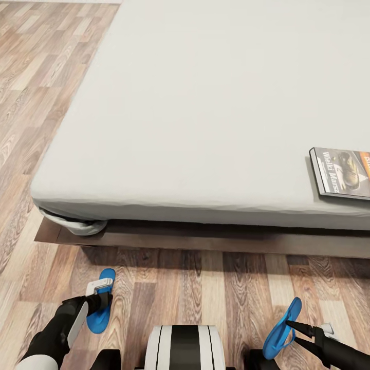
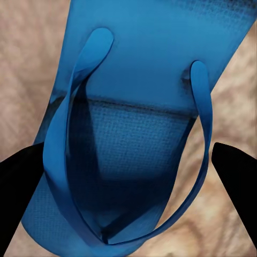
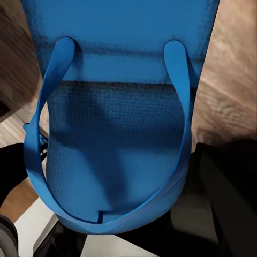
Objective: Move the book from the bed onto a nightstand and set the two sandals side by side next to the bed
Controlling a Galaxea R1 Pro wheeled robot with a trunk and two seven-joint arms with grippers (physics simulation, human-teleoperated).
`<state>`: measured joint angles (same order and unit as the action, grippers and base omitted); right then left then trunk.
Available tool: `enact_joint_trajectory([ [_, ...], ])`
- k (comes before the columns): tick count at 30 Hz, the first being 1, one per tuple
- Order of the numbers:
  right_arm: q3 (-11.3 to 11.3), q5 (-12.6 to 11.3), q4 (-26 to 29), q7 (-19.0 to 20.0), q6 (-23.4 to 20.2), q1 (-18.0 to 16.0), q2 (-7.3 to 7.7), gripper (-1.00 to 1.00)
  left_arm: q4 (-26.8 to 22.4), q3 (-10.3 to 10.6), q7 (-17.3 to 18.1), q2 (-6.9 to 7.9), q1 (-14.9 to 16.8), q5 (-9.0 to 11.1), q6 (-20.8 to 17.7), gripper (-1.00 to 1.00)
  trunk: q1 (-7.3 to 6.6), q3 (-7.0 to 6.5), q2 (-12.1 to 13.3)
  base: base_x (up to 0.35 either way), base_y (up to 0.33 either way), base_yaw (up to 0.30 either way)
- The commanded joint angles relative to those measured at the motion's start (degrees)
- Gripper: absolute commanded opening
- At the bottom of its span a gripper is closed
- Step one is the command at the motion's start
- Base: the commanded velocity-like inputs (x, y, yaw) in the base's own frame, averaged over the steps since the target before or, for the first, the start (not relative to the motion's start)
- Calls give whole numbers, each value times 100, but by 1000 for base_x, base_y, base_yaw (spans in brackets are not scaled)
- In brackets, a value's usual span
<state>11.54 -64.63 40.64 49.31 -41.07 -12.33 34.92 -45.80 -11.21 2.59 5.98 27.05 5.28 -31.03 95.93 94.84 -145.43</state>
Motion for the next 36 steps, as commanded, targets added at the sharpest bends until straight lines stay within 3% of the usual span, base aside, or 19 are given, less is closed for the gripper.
enact_joint_trajectory([
  [1, 24, -50, -6, -2, -32, -6, 6, -100, -8, -13, 5, -1, -2, 53, -35, -100, -1, 3, -1, 14, 4, 0],
  [7, 16, -50, -7, 0, -32, -6, 6, -100, -8, -13, -3, -1, -1, 53, -35, -100, 7, 69, -5, 3, 1, 0],
  [36, -2, -50, -4, 5, -32, -6, 7, -100, -86, -13, -4, -13, 2, 82, -35, -100, 5, 68, -4, 0, 0, 0],
])
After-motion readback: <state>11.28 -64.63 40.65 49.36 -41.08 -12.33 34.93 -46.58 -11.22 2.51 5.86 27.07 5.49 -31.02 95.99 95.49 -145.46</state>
